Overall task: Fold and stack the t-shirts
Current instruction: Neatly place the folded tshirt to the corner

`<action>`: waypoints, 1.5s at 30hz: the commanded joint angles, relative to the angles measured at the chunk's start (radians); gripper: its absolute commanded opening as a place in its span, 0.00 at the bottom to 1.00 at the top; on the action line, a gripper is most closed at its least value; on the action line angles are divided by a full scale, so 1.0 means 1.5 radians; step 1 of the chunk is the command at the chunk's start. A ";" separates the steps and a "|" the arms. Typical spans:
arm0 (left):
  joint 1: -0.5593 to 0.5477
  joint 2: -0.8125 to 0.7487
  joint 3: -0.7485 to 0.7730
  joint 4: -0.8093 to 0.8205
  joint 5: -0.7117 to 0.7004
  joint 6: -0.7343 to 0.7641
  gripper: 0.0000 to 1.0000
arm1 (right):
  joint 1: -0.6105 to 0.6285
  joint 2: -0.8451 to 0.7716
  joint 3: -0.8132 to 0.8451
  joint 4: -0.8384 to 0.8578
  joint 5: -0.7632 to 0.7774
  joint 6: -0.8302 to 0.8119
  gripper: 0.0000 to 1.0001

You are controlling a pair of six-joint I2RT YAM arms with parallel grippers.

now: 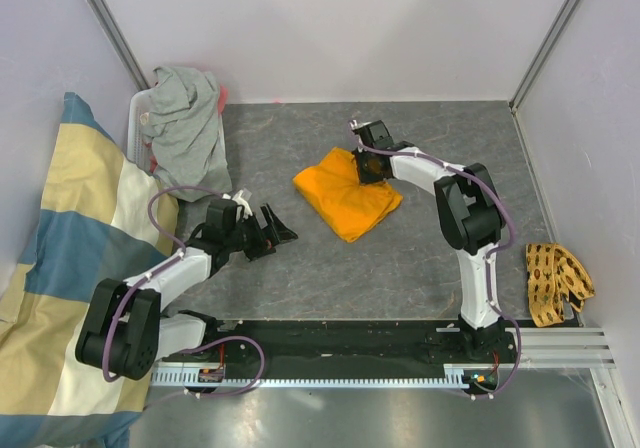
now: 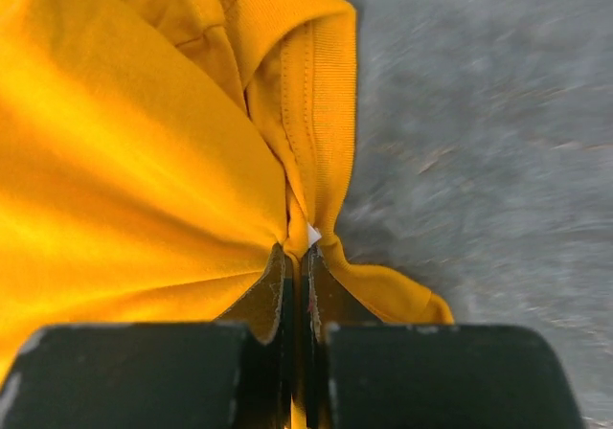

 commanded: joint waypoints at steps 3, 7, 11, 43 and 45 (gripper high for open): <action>0.001 0.007 0.032 0.002 0.019 0.017 1.00 | -0.038 0.111 0.069 -0.096 0.209 0.040 0.00; 0.001 -0.003 0.023 -0.002 0.043 0.003 1.00 | -0.082 0.151 0.142 -0.131 0.267 0.050 0.00; 0.002 -0.009 0.032 -0.033 0.052 0.011 1.00 | -0.140 0.185 0.242 -0.155 0.282 0.037 0.00; 0.002 0.241 0.203 -0.121 0.175 0.071 0.99 | -0.416 0.367 0.537 -0.027 0.282 -0.290 0.00; 0.002 0.246 0.207 -0.123 0.177 0.072 0.99 | -0.421 0.376 0.554 -0.019 0.287 -0.288 0.00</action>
